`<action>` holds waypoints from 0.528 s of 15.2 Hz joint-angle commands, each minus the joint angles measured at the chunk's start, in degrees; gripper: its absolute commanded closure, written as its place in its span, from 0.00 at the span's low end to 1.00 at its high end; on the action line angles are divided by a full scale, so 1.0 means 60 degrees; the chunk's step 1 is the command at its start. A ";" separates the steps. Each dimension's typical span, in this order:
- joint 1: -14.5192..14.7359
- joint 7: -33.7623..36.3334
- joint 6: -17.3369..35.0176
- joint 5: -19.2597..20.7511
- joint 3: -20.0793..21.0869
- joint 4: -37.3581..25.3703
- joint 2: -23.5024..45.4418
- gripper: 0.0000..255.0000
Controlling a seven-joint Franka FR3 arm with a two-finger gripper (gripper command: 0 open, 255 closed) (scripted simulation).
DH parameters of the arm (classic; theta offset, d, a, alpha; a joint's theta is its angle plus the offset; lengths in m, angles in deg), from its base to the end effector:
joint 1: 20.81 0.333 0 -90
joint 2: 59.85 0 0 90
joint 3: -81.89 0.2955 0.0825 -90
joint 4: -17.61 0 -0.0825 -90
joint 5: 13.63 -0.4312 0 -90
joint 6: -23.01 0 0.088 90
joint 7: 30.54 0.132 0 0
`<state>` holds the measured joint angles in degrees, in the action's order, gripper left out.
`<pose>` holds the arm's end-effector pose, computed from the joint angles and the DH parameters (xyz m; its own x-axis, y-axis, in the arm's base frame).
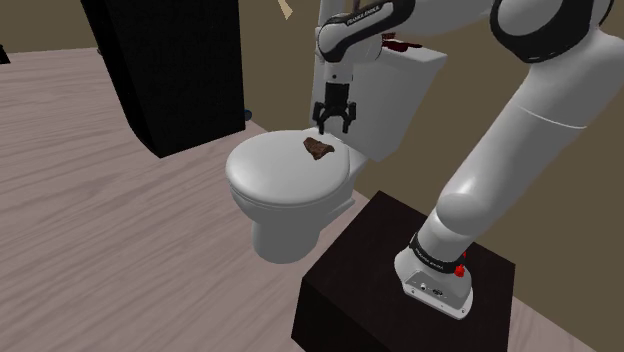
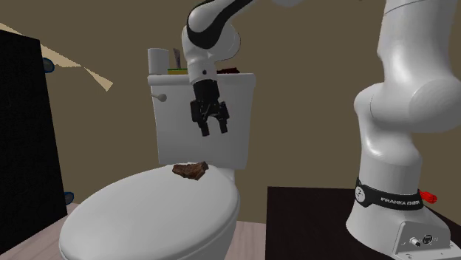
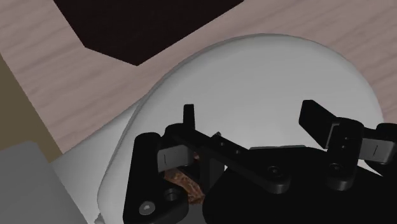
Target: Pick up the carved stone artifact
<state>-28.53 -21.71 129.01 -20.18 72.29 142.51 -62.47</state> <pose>0.5051 -0.1450 0.3204 0.8416 -0.4522 -0.2953 -0.4886 -0.8705 -0.0593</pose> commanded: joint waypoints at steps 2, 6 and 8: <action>-0.0228 -0.0188 0.0278 -0.0606 -0.0242 -0.0589 0.1160 0.00; -0.0606 -0.0420 0.0431 -0.1479 -0.0424 -0.1549 0.2721 0.00; -0.0835 -0.0515 0.0444 -0.1919 -0.0462 -0.2077 0.3501 0.00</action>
<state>-32.79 -24.48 131.89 -30.33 69.71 131.87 -43.82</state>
